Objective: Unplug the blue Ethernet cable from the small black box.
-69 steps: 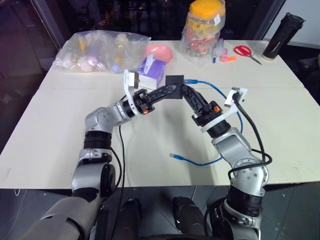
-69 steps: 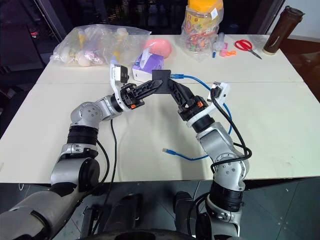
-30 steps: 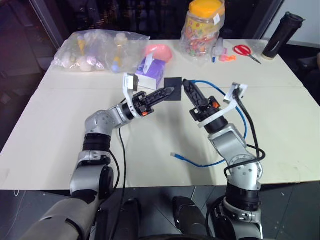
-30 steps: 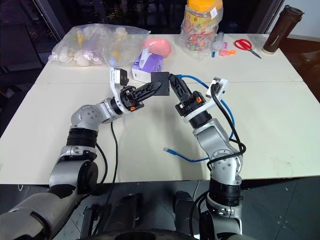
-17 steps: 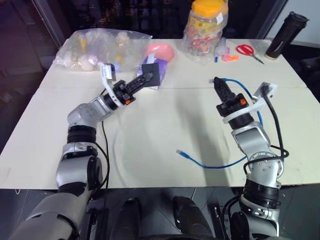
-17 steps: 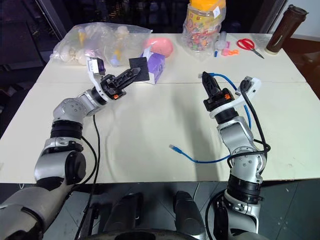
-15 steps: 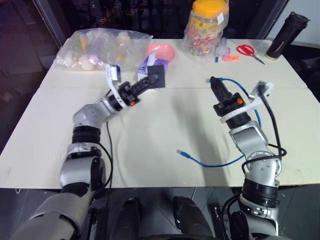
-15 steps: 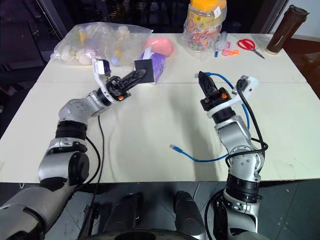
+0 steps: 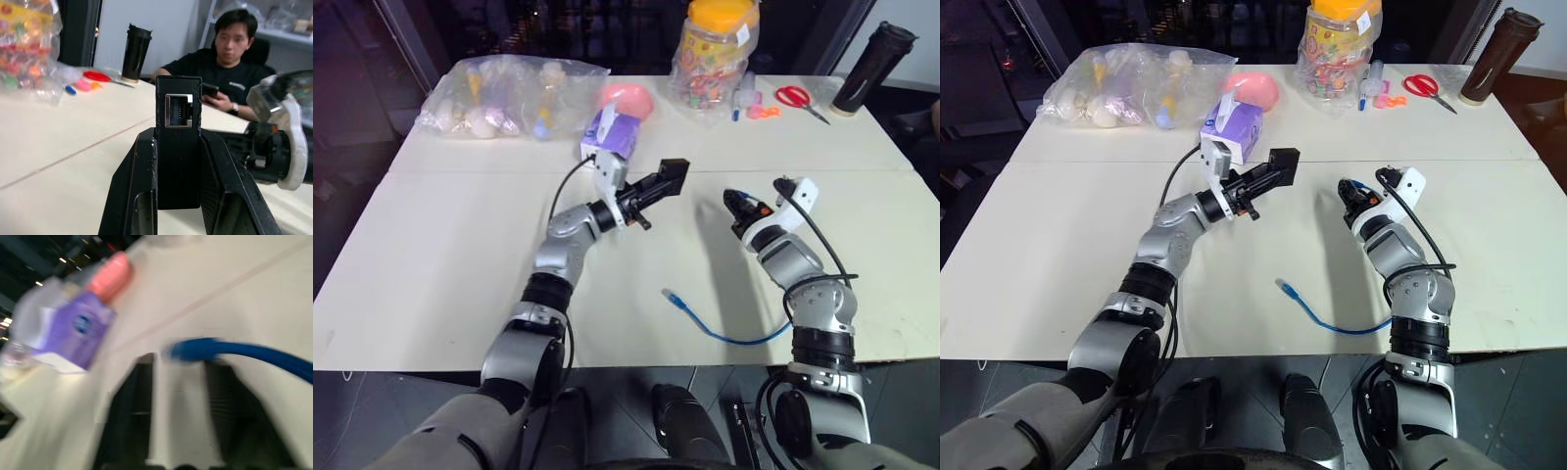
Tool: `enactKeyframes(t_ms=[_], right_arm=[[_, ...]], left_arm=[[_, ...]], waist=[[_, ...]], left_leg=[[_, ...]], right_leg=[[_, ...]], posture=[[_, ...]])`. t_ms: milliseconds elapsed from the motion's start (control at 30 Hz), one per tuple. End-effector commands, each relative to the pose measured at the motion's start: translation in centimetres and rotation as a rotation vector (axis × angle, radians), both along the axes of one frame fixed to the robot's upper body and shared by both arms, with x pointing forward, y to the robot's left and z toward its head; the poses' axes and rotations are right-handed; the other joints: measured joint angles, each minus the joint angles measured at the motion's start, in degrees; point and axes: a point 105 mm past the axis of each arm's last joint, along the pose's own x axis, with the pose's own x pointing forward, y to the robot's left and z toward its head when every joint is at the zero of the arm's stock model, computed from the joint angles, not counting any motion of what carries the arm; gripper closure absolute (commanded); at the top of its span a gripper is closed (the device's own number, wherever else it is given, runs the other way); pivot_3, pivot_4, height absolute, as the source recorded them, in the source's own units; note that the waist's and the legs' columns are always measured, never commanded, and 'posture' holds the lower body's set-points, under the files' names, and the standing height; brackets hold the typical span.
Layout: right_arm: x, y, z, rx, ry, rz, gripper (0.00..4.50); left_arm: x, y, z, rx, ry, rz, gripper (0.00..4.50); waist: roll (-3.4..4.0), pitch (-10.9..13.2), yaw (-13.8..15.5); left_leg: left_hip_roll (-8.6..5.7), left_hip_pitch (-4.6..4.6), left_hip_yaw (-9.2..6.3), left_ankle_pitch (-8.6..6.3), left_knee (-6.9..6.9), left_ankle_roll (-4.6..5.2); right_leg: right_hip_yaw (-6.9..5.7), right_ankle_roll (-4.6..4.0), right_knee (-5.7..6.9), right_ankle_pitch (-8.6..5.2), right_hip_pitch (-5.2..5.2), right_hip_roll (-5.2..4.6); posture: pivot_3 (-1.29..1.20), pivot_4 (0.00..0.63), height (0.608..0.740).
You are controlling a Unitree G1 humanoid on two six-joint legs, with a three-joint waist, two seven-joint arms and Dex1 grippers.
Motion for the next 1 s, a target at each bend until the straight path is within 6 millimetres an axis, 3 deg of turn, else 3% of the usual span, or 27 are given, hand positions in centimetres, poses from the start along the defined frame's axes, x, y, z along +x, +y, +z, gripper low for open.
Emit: enactKeyframes(t_ms=[33, 67, 233, 467, 533, 733, 1000], right_arm=[[-0.6, -0.3, 0.6, -0.027, -0.008, 0.006, 0.72], [-0.9, -0.1, 0.5, -0.038, -0.003, 0.021, 0.19], [-3.2, 1.2, 0.3, -0.079, -0.022, 0.083, 0.19], [-4.8, 0.2, 0.8, -0.084, -0.063, 0.027, 0.19], [-4.9, -0.2, 1.0, -0.089, -0.075, 0.014, 0.13], [-5.1, -0.2, 1.1, -0.106, -0.087, 0.025, 0.13], [-6.5, -0.5, 1.6, -0.138, -0.126, 0.061, 0.13]], left_arm=[[0.7, -0.7, -0.1, 0.000, -0.016, 0.051, 4.00], [0.8, -0.9, -0.3, -0.007, -0.002, 0.058, 4.00], [1.0, -2.2, -1.7, 0.097, -0.069, 0.106, 4.00], [1.0, -2.5, -4.2, 0.178, -0.035, 0.150, 4.00], [0.9, -2.4, -4.6, 0.189, -0.027, 0.140, 2.96], [1.2, -1.2, -4.9, 0.193, -0.005, 0.136, 0.60], [-0.1, 3.7, -4.0, 0.196, -0.035, 0.049, 0.60]], waist=[[0.00, 0.00, -0.01], [0.00, 0.00, -0.01], [0.00, 0.00, 0.28], [0.01, 0.00, 0.12], [0.01, 0.00, 0.06], [0.02, -0.01, -0.09], [0.12, -0.07, -0.31]], left_leg=[[0.00, -0.01, 0.00, 0.00, 0.00, 0.00], [0.00, -0.01, 0.00, 0.00, 0.00, 0.01], [-0.02, -0.09, -0.02, -0.04, 0.02, 0.07], [-0.03, -0.07, -0.02, -0.05, 0.06, 0.08], [-0.03, -0.07, -0.02, -0.05, 0.06, 0.08], [-0.02, -0.06, -0.02, -0.05, 0.05, 0.08], [0.00, 0.00, -0.03, -0.05, 0.00, 0.08]], right_leg=[[0.00, 0.00, 0.00, 0.00, 0.00, 0.00], [0.00, 0.01, 0.00, 0.00, -0.01, 0.01], [-0.02, 0.03, -0.07, -0.01, -0.03, 0.01], [-0.01, 0.06, -0.06, 0.00, -0.01, 0.01], [-0.01, 0.06, -0.06, 0.00, -0.01, 0.01], [-0.01, 0.06, -0.05, 0.00, -0.01, 0.02], [-0.01, 0.05, 0.04, 0.00, 0.00, 0.01]], posture=[[0.00, 0.150, 0.739], [0.00, 0.150, 0.739], [0.00, 0.150, 0.739], [0.00, 0.150, 0.739], [0.00, 0.150, 0.739], [0.00, 0.150, 0.739], [0.00, 0.150, 0.739]])
